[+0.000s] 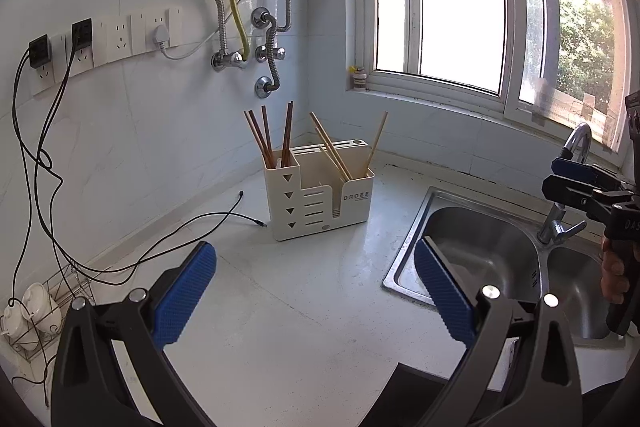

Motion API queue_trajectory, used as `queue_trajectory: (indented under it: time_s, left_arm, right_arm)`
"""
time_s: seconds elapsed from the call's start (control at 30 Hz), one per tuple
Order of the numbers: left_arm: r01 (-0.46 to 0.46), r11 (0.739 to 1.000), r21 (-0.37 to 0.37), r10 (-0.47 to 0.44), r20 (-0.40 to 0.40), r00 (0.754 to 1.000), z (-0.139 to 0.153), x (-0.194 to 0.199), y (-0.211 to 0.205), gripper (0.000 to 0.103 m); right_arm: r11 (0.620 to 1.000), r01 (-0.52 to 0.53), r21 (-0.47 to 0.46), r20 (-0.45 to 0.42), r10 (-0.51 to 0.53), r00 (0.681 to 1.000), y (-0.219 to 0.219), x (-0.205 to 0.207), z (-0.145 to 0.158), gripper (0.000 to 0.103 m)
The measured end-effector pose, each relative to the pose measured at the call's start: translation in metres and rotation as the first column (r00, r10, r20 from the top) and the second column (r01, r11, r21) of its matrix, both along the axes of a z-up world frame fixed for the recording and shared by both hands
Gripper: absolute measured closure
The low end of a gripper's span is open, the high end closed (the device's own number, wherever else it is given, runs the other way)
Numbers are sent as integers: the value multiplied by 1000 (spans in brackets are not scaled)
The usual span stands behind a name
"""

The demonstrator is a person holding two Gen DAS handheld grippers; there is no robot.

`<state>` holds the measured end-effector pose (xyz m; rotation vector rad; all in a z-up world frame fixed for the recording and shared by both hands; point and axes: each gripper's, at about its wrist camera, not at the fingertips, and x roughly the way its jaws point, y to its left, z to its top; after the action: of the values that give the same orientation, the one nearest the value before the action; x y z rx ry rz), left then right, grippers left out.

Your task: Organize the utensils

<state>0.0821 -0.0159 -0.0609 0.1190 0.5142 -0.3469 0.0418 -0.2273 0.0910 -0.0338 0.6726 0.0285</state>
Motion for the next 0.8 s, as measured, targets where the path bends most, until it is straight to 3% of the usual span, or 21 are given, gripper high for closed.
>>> queue_trajectory:
  time_s: [0.17, 0.8]
  left_arm:
    - [-12, 1000, -1, 12, -6, 1000, -3, -2, 4, 5]
    - [6, 1000, 22, -6, 27, 1000, 2, -11, 5, 5]
  right_arm:
    - [999, 14, 29, -8, -14, 1000, -3, -1, -2, 9]
    - [1000, 7, 2, -7, -7, 1000, 3, -4, -3, 9]
